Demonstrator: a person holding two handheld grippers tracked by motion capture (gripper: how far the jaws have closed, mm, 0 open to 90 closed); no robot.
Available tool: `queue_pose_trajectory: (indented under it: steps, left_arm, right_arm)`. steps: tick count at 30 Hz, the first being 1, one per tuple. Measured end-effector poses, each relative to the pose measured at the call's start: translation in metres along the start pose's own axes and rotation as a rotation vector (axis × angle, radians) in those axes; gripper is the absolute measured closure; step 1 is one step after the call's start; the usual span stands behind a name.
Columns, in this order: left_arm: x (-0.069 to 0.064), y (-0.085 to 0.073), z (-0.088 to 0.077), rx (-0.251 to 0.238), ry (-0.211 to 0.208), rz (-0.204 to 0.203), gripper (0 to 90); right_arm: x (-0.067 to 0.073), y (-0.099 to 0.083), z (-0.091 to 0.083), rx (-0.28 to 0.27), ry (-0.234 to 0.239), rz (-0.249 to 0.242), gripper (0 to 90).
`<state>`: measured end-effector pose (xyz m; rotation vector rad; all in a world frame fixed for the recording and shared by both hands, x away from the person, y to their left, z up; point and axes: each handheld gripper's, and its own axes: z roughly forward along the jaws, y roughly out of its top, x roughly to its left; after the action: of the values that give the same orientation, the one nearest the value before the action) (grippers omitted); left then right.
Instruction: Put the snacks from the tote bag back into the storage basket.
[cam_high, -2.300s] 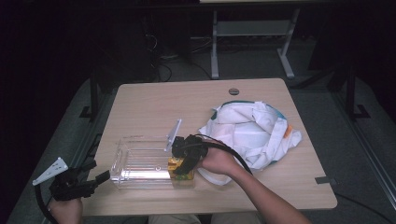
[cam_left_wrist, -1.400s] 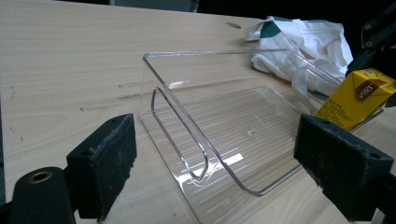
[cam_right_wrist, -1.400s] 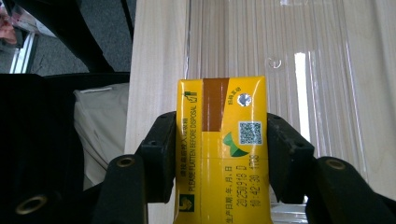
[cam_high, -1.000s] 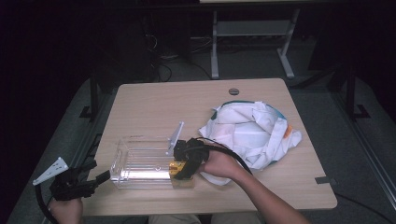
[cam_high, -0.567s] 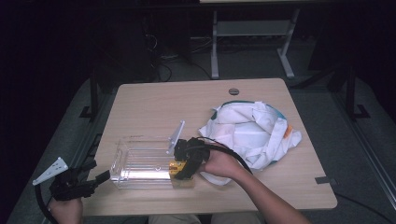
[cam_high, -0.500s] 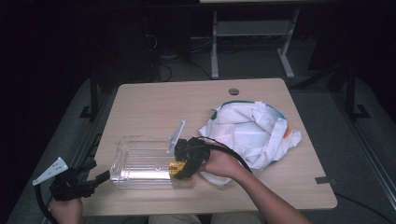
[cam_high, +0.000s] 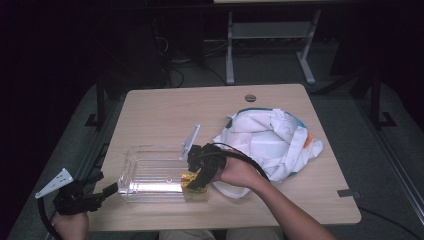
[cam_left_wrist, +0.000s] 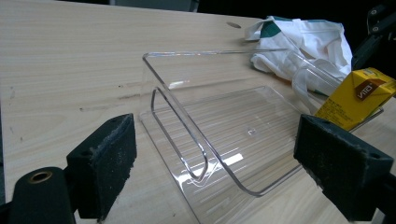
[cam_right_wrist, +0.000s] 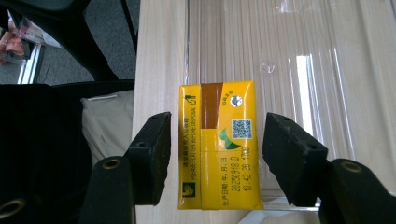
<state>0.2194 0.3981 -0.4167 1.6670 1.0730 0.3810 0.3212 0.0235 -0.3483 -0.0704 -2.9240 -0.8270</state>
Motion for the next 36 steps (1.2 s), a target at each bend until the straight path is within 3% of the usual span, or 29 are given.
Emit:
queue_pose_trajectory:
  steps: [11,25,36]
  left_arm:
    - [0.000,0.000,0.000,0.000,-0.001,0.001,12.8]
    - [0.000,0.000,0.000,-0.007,0.002,-0.001,12.8]
    - [0.000,0.000,-0.001,-0.006,0.003,0.000,12.8]
  right_arm:
    - [-0.004,0.003,-0.011,-0.021,0.004,0.014,40.8]
    - [-0.005,0.002,-0.028,-0.026,-0.019,0.031,40.9]
    - [-0.014,-0.005,-0.042,-0.036,-0.043,0.059,41.1]
